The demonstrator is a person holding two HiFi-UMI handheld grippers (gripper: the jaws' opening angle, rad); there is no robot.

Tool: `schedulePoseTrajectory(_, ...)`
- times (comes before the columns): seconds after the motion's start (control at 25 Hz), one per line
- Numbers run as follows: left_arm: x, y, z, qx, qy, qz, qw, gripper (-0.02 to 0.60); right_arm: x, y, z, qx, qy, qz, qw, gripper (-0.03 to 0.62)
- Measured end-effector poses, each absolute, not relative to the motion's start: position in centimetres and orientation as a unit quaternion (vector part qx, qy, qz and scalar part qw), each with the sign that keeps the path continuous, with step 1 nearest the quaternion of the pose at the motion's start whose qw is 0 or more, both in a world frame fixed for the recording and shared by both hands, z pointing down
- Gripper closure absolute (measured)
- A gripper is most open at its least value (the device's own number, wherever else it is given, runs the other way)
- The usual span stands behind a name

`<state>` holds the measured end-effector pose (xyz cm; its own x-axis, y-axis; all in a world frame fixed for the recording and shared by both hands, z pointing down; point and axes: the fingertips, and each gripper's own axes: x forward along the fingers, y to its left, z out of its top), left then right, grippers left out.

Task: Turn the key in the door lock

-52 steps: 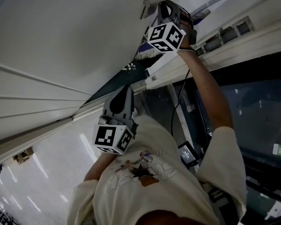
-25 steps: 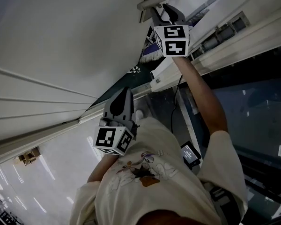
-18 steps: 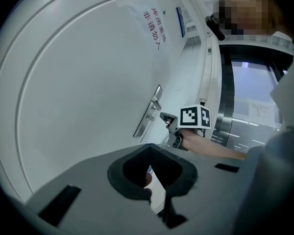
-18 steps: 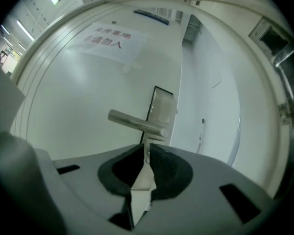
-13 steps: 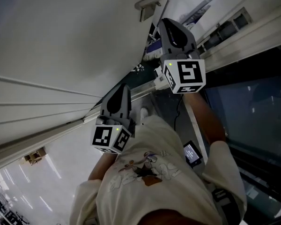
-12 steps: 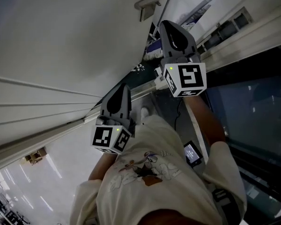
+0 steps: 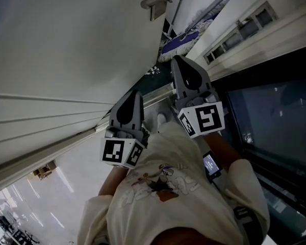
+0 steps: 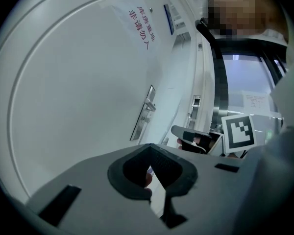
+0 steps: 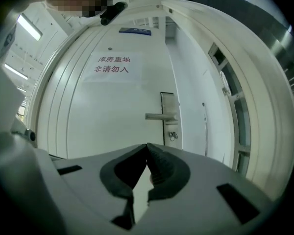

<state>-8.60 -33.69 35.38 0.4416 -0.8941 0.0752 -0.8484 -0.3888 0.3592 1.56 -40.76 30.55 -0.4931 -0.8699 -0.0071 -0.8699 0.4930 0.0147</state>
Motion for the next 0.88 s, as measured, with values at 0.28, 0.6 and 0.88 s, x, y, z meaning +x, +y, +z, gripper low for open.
schedulePoseTrajectory(0.28,-8.1,-34.0,35.7,0.833,-0.520,-0.062,0.177,0.578,0.2,-38.0,33.4,0.480,-0.876,0.042,0.016,0.588)
schedulePoseTrajectory(0.6,-7.8,-34.4,35.8,0.833,-0.518,-0.062,0.181,0.578,-0.5,-37.7,34.8,0.468,-0.880,0.072,0.026,0.588)
schedulePoseTrajectory(0.88,-7.7,-34.4,35.7,0.833,-0.518,-0.062,0.185,0.578,-0.8,-37.6,35.4,0.456,-0.886,0.084,0.026,0.588)
